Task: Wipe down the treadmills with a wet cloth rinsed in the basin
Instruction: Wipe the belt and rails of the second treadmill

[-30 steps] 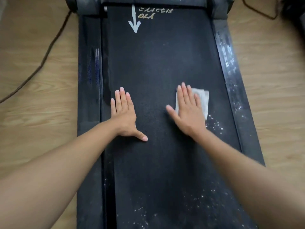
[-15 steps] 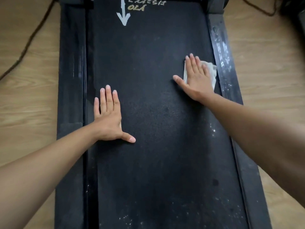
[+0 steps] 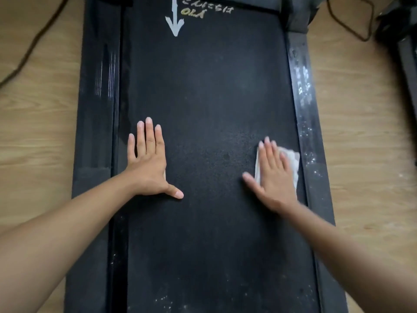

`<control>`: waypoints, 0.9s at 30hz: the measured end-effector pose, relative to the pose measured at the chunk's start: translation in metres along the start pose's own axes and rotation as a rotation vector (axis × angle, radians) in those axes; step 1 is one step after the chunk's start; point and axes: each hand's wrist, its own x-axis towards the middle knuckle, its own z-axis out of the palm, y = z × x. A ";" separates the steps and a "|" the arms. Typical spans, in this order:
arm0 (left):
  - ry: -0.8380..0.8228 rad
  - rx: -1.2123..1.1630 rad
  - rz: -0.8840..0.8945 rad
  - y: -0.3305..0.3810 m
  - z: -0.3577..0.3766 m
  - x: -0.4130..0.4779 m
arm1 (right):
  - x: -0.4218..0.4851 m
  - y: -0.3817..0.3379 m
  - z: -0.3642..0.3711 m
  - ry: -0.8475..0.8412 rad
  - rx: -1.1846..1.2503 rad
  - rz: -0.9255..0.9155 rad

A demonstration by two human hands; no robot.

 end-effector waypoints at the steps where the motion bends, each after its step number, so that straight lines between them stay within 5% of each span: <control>1: 0.005 -0.001 0.005 0.000 0.001 0.001 | 0.055 0.005 -0.017 0.064 0.009 0.066; 6: 0.007 0.001 0.025 -0.001 0.003 0.003 | 0.164 0.028 -0.053 0.146 -0.003 0.153; 13: -0.001 -0.018 0.018 0.000 -0.005 -0.004 | -0.178 -0.028 0.044 -0.026 0.045 0.074; 15: 0.002 -0.014 0.015 -0.001 -0.004 -0.005 | -0.217 -0.029 0.060 -0.094 0.021 0.012; 18: 0.016 0.006 0.009 -0.001 -0.001 -0.001 | -0.125 -0.002 0.035 -0.055 -0.003 -0.058; 23: 0.028 0.004 0.016 -0.002 0.004 0.003 | 0.102 0.029 -0.034 0.105 0.024 0.172; 27: 0.021 0.005 0.010 0.000 0.005 0.002 | 0.110 0.031 -0.033 0.123 0.059 0.151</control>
